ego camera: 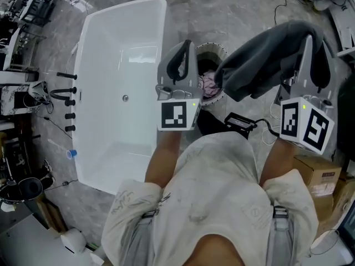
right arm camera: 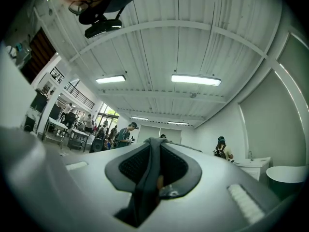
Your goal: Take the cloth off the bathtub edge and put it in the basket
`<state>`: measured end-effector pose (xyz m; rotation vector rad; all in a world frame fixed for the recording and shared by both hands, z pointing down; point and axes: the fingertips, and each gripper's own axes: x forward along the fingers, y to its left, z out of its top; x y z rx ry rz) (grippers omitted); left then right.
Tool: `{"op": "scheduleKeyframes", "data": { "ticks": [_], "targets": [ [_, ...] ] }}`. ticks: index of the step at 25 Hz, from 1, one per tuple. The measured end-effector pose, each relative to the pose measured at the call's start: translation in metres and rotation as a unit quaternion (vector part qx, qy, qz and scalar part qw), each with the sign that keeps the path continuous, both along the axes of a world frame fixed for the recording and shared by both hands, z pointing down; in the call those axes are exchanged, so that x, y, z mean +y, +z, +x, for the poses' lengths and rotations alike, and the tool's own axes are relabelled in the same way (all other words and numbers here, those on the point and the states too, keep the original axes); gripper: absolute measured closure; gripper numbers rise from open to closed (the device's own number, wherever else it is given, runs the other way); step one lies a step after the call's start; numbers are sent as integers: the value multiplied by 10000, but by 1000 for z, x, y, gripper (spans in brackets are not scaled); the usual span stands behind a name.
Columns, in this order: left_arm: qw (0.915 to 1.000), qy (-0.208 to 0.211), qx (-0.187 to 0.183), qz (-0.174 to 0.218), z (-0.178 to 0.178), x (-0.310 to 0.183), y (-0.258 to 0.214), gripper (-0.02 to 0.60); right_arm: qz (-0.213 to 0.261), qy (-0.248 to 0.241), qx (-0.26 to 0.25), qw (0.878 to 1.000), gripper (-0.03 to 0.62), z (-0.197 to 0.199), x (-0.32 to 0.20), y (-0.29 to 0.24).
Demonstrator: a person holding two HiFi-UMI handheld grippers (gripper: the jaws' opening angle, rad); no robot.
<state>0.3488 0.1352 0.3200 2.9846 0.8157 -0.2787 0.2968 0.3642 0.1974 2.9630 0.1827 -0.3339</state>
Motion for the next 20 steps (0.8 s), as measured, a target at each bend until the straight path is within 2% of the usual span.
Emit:
{"op": "scheduleKeyframes", "data": {
  "ticks": [11, 20],
  "targets": [
    [9980, -633, -40, 64, -5, -40, -14, 584, 57, -818, -31, 9966, 530, 31, -49, -12],
    [9938, -1093, -109, 193, -9, -87, -3, 584, 167, -1434, -121, 9894, 530, 53, -107, 6]
  ]
}}
